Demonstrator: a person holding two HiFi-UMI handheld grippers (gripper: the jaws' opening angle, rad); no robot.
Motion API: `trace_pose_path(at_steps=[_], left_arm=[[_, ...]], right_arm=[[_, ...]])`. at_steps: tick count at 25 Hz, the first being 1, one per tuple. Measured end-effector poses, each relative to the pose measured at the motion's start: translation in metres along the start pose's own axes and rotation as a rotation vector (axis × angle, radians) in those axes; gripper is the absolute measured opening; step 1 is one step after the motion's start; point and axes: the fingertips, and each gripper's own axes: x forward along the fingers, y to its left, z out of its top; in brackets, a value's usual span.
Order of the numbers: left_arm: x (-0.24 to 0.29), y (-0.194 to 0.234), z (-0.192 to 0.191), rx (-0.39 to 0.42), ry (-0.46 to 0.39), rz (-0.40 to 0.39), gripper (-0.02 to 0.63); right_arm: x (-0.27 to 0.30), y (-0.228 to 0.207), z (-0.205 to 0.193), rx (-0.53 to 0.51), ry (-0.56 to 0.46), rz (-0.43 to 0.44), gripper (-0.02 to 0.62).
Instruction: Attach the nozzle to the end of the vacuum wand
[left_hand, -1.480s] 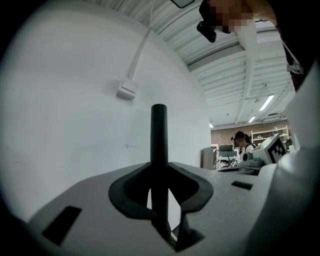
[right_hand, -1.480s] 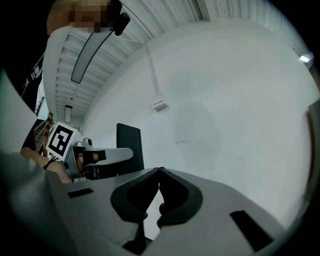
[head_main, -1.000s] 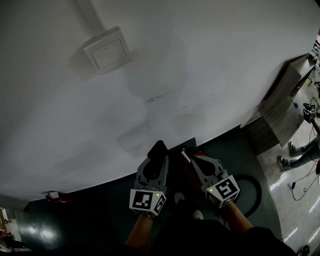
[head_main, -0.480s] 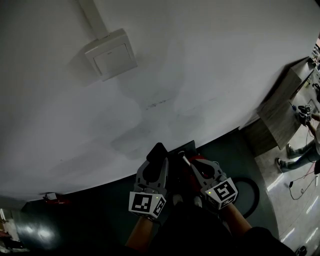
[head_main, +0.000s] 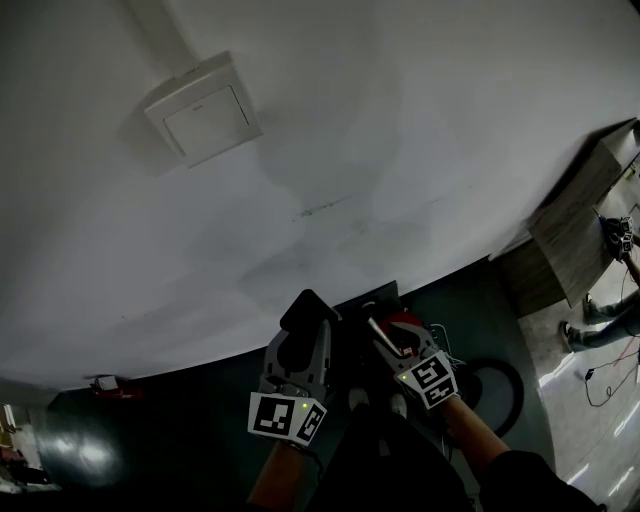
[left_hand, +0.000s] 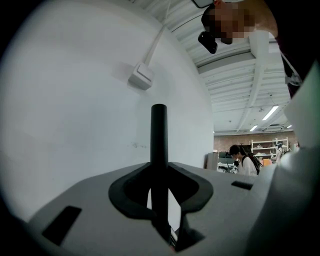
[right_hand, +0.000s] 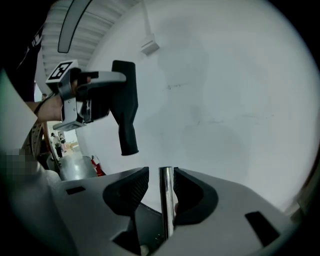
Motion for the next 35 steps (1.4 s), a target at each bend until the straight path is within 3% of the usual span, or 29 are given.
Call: trace_pose_path(at_steps=[12,26,35], left_arm=[[0.018,0.010,-0.027,-0.002,0.019,0.009,0.087],[0.024,0.016,-0.034,-0.015,-0.002,0.007,0.087],[0.046,0.015,-0.015,-0.122,-0.044,-0.069,0.087]], right_arm=[[0.060,-0.014,-0.061,-0.027,0.111,0.028,0.177],[0.073,-0.016,-0.078,-0.074,0.114,0.008,0.160],[0.066,-0.016,-0.081,-0.076,0.117,-0.003,0.160]])
